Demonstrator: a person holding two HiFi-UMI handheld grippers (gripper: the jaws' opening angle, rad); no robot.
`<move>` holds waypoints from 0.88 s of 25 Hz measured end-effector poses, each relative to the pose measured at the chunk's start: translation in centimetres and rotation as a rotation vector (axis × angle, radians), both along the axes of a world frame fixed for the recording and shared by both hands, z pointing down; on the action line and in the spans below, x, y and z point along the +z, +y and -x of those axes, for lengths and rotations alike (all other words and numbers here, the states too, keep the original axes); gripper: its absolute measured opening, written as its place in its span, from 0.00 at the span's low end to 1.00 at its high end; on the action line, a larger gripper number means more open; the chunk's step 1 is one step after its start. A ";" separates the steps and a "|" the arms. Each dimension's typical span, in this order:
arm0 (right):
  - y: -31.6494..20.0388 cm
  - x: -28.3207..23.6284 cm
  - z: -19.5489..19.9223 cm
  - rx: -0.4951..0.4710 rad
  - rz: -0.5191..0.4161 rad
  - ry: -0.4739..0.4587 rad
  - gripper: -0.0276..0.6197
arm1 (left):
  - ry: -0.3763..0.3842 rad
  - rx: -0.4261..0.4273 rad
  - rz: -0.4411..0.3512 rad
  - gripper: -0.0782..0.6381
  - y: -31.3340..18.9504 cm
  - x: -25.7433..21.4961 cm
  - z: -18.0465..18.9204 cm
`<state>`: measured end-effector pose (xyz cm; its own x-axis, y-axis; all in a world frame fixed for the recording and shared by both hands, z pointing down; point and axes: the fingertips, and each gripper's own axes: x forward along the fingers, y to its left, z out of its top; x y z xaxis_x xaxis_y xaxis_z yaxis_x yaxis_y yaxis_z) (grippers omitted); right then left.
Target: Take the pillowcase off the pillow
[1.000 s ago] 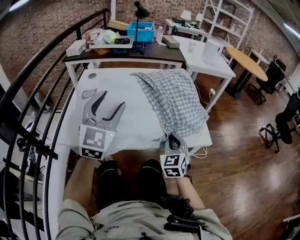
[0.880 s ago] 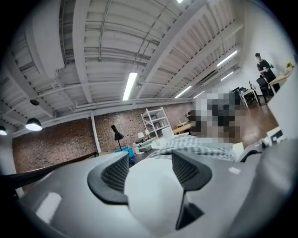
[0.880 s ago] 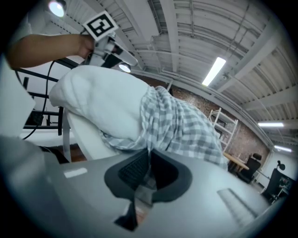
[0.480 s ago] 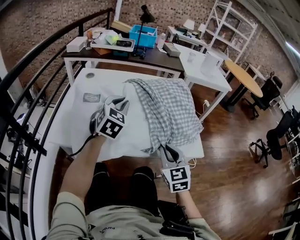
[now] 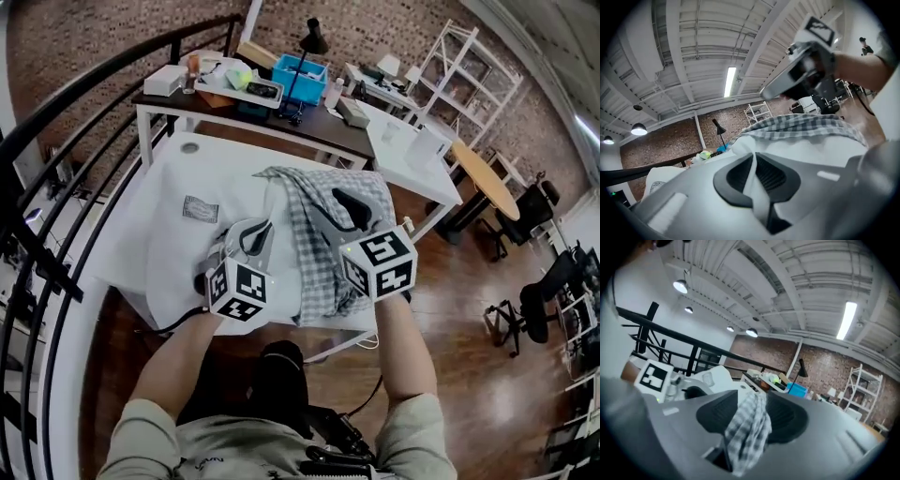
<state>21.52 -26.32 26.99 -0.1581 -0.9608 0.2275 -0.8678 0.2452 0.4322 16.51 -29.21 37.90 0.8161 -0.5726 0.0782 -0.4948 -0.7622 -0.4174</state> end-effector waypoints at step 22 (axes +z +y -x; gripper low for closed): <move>-12.9 -0.5 -15.6 0.544 0.191 0.377 0.06 | 0.443 0.079 0.061 0.13 -1.3 -11.0 10.0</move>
